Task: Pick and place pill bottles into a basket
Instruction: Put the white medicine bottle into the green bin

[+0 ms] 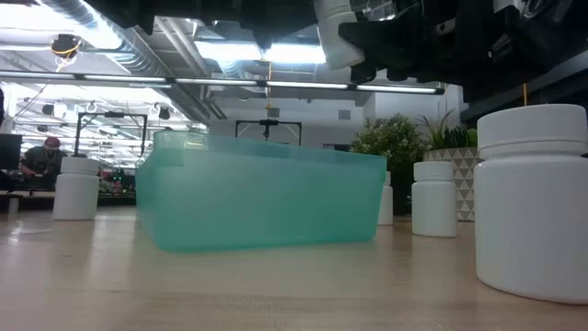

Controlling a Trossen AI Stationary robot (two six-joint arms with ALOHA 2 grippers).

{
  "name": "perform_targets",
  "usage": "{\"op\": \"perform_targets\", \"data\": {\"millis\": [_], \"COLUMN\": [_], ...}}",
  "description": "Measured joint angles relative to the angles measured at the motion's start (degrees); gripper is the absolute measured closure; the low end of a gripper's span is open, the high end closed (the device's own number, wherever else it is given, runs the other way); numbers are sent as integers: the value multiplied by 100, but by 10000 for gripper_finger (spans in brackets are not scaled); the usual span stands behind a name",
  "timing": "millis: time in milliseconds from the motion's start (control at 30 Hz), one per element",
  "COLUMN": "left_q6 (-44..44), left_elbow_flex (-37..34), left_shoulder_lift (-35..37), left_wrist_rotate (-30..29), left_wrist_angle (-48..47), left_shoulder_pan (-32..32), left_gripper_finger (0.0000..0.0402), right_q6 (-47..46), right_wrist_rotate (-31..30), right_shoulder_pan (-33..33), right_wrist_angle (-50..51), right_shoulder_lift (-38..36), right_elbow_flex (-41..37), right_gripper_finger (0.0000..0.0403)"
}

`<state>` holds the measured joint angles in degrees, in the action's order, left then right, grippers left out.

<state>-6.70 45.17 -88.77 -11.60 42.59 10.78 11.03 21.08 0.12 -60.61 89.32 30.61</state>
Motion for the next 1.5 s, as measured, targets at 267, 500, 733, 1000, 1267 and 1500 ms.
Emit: {"op": "perform_targets", "data": {"millis": [267, 500, 733, 1000, 1267, 1500], "left_q6": [24, 135, 86, 147, 147, 129], "left_elbow_flex": [-17, -17, -17, -17, -17, -15], "left_shoulder_lift": [22, 28, 33, 33, 35, 37], "left_wrist_rotate": [-76, -71, -70, 184, 388, 429], "left_wrist_angle": [-269, -126, -92, -81, -171, -116], "left_shoulder_pan": [49, -17, -17, -145, -194, -194], "left_gripper_finger": [168, 168, 168, 168, 169, 169], "right_q6": [-30, -37, -39, -42, -38, -33], "right_wrist_rotate": [7, 2, 2, -2, -2, -103], "right_shoulder_pan": [-39, -39, -39, -39, -39, -35], "right_wrist_angle": [-130, -97, -99, -97, -133, -156], "right_shoulder_lift": [-17, -17, -17, -17, -15, -15], "right_elbow_flex": [24, 24, 24, 22, 20, 20], "right_gripper_finger": [259, 259, 259, 259, 259, 259]}}
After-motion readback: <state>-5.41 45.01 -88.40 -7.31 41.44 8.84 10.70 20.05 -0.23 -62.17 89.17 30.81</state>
